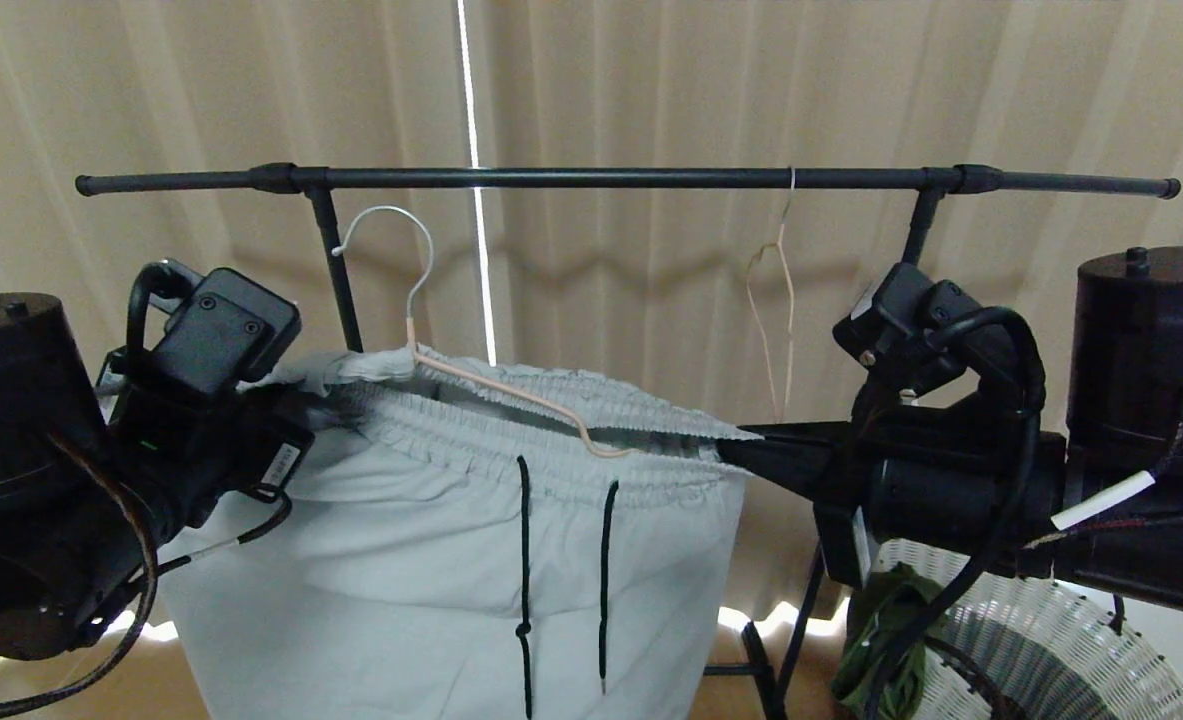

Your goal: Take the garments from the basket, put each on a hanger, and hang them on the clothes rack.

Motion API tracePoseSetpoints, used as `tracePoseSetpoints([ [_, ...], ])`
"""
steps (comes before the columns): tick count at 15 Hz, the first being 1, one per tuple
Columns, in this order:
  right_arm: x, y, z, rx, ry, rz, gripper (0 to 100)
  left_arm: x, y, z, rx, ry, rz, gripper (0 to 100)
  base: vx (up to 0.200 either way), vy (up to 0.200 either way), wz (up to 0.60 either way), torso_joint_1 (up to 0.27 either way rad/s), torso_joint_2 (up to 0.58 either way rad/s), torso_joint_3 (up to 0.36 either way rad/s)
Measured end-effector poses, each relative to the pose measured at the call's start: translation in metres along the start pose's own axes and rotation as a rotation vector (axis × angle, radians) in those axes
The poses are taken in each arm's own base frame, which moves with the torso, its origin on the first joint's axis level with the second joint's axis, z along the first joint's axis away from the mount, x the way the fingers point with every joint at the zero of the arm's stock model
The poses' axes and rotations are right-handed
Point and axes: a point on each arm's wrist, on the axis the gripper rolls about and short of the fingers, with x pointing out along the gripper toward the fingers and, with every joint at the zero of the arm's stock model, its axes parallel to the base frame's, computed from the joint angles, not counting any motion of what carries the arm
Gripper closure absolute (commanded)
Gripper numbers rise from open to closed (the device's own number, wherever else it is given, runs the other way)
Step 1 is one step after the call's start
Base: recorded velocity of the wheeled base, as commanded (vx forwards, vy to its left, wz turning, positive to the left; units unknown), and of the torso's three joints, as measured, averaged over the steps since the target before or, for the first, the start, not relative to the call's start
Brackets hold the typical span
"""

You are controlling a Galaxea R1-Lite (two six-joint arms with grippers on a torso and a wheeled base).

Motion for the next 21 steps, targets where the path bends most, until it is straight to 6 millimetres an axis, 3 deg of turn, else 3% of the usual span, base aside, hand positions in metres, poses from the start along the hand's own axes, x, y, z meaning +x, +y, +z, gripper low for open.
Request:
tracePoseSetpoints([
  [10, 0.002, 0.057, -0.011, -0.130, 0.038, 0.214, 100, 0.008, -0.002, 0.000, -0.005, 0.012, 0.009, 100, 0.000, 0.000, 0.00, 0.000, 0.00, 0.000],
  [15, 0.009, 0.063, -0.018, -0.138, 0.067, 0.232, 100, 0.008, -0.001, 0.002, -0.028, -0.001, 0.019, 100, 0.000, 0.000, 0.00, 0.000, 0.00, 0.000],
  [21, 0.013, 0.071, -0.009, -0.146, 0.040, 0.256, 100, 0.014, -0.006, 0.004, -0.033, -0.012, 0.014, 100, 0.000, 0.000, 0.00, 0.000, 0.00, 0.000],
])
